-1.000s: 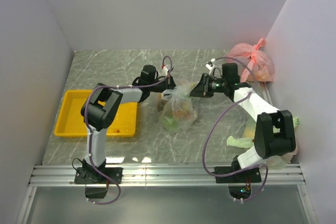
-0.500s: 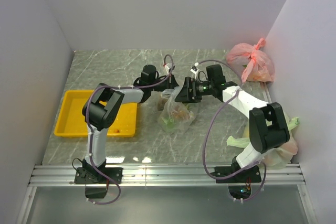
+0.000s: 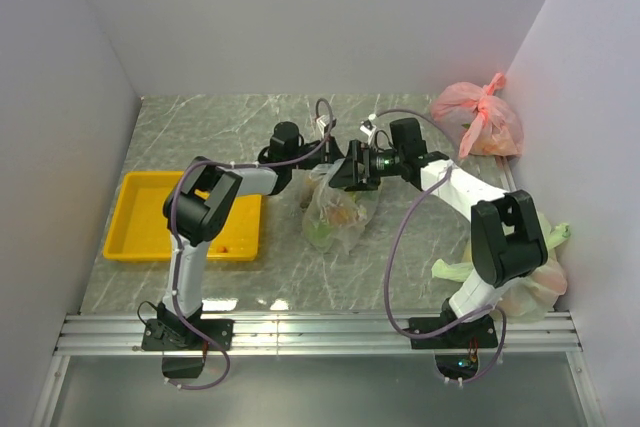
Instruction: Place the fake fruits into the plastic bag and tie a complex knot
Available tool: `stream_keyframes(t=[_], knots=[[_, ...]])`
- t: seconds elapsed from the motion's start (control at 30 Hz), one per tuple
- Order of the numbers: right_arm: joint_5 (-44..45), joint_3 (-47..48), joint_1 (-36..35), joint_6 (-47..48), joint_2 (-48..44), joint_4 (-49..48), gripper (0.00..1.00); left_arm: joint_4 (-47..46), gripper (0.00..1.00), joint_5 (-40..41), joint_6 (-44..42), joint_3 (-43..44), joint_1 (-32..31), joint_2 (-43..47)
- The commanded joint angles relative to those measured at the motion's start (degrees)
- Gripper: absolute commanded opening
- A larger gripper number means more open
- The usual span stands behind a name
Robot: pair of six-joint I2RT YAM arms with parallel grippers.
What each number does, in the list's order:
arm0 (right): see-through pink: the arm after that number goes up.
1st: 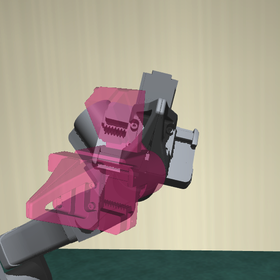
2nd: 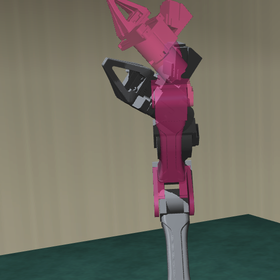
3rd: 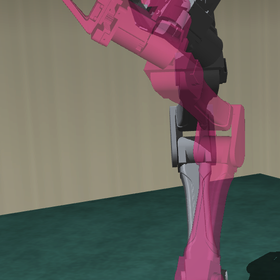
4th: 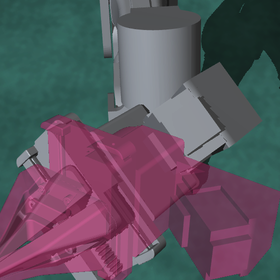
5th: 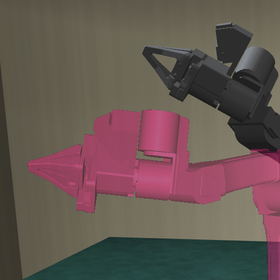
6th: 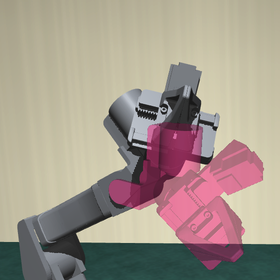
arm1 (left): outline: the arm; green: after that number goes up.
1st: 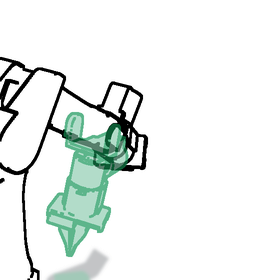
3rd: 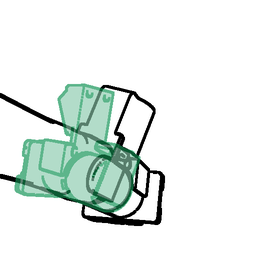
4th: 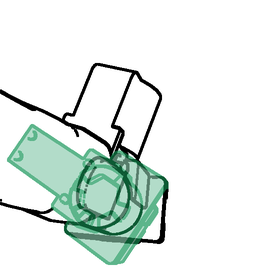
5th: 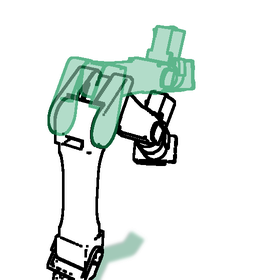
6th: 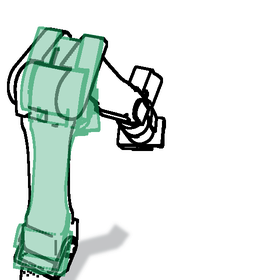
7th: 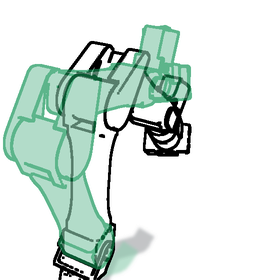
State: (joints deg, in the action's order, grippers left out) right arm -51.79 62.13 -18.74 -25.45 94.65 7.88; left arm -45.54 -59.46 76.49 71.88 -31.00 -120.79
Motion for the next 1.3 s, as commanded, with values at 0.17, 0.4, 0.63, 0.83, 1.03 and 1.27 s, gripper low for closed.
stream_keyframes(t=[0.17,0.4,0.63,0.83,1.03,1.27], knots=[[-2.17,3.95,-2.96,1.54,1.23,-0.70,0.90,-5.53,0.00,-2.50,1.13,4.50,-1.25,-1.20],[-2.35,8.62,-1.04,11.99,-0.16,13.20,0.91,-5.09,0.00,-3.91,0.25,3.27,-0.64,-0.41],[-2.26,11.53,3.18,21.75,-3.68,28.85,0.92,-5.35,0.00,-3.82,0.42,2.13,-0.02,0.91],[-6.65,10.03,6.96,21.50,-5.88,30.53,0.89,-6.58,0.00,-3.99,1.29,1.86,0.07,0.73],[-8.50,8.45,10.92,16.94,-5.79,25.62,0.71,-7.28,0.00,-4.00,1.74,1.86,-0.02,0.56],[-6.05,7.22,9.69,11.57,-2.99,16.74,0.57,-8.34,0.00,-3.73,2.44,2.21,-0.11,0.03]])
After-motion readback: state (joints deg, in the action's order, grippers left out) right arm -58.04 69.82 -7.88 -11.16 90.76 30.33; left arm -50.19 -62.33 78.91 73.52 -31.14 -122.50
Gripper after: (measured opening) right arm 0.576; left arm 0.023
